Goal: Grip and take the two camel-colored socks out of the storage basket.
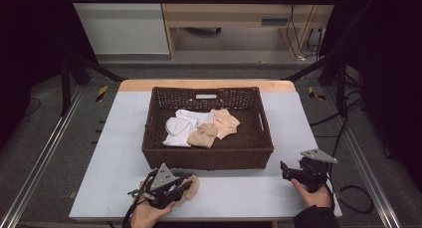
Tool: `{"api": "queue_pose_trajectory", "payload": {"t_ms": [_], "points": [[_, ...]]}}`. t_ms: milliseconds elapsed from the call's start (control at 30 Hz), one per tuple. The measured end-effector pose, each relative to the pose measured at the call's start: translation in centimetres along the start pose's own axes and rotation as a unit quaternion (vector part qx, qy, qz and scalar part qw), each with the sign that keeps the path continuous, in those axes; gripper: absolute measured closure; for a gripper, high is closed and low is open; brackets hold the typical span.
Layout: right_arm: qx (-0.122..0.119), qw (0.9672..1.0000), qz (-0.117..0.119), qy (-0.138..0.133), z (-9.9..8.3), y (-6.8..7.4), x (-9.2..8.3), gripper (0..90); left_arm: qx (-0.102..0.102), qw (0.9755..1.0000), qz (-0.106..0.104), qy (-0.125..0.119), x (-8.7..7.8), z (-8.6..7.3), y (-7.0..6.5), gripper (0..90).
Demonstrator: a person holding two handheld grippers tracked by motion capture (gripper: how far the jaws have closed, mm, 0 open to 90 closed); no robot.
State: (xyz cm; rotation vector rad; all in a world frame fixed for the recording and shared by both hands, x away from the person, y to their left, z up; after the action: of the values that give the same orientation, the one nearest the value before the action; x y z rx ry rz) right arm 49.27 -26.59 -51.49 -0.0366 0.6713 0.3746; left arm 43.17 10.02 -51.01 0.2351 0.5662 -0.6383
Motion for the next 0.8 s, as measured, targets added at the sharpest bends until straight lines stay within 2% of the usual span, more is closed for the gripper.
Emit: {"api": "queue_pose_trajectory", "payload": {"t_ms": [167, 433, 600, 667, 800], "points": [[0.002, 1.0, 0.0, -0.001, 0.0, -0.1, -0.1, 5.6, -0.013, 0.9995, 0.013, -0.027, -1.1, 1.1, 0.7, 63.3], [0.007, 1.0, -0.003, -0.007, 0.2, -0.3, -0.2, 5.5, -0.023, 0.9967, 0.021, -0.074, -3.6, 3.9, 1.8, 61.8], [0.011, 0.9999, -0.006, -0.009, 0.2, -0.6, -0.2, 4.9, -0.035, 0.9932, 0.032, -0.106, -5.0, 6.6, 3.3, 61.8], [0.012, 0.9998, -0.007, -0.012, 0.3, -0.6, -0.3, 4.5, -0.034, 0.992, 0.039, -0.115, -5.3, 7.9, 3.9, 61.3], [0.015, 0.9997, -0.006, -0.017, 0.4, -0.7, -0.4, 4.1, -0.036, 0.9901, 0.043, -0.129, -5.2, 10.6, 5.0, 60.8]]}}
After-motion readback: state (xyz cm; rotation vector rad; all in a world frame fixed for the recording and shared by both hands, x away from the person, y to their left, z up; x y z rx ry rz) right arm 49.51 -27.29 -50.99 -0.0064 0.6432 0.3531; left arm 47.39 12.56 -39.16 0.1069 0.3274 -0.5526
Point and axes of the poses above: each handheld gripper's, and its own axes: x roughly forward along the jaws, z roughly out of its top, y roughly to its left, the point moved 9 cm from there along x, roughly forward along the jaws, and after that the axes turned 11 degrees about z, right-handed, at the moved point
